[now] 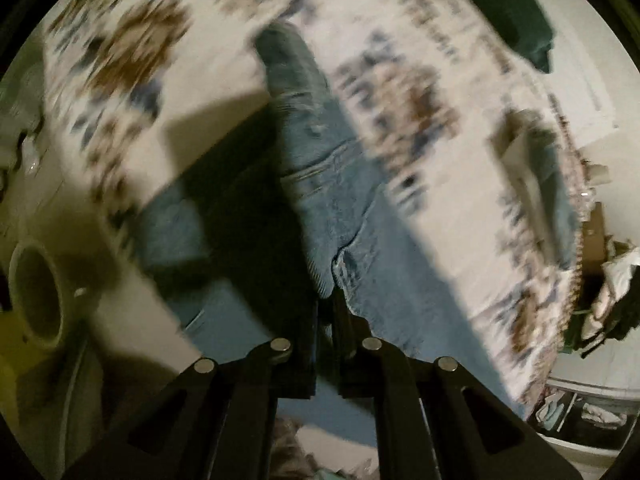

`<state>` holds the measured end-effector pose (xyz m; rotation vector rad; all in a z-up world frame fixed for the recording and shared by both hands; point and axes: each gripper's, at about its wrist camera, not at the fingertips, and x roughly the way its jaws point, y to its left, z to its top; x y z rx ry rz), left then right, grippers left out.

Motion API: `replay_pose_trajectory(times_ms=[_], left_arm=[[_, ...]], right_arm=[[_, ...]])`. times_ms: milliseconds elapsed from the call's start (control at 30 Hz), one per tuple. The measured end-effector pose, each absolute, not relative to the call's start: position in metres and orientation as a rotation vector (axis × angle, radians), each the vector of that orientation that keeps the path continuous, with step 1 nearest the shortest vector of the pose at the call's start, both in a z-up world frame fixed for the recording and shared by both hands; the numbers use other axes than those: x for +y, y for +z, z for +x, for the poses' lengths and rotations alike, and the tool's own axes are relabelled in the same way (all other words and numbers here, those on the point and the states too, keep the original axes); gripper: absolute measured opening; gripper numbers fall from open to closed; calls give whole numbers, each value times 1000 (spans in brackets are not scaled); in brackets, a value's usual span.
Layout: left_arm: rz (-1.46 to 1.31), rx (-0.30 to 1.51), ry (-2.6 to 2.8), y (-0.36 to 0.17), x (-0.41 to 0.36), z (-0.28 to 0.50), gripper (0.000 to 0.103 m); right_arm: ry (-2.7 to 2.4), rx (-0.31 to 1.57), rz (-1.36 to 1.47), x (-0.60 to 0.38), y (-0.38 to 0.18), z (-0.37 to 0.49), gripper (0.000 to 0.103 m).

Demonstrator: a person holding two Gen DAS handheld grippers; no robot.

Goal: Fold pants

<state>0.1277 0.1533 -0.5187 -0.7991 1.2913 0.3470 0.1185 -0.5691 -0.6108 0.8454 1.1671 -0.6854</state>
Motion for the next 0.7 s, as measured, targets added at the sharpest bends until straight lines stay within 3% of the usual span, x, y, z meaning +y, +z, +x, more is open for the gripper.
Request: replay_pose_trajectory(times_ms=[233,433,500,567,700], left_arm=[[-783,1421,424,-576,147,84,4],[-730,1468,442,-588,136,76,5],[-707,1483,458,-586,132,79,8],[-671,1494,479,-576,125,84,8],[-633,1448,497,-545,108,94,11]], right_arm=[[-720,1266,819,-575,-661,75,5],[-698,1350,794,-578,-686,68,5],[-682,1416,823,-582,-700,67,11],[-671,1466,833,-589,-709,63,34],[-653,1432,837,-616,-692,51,53]])
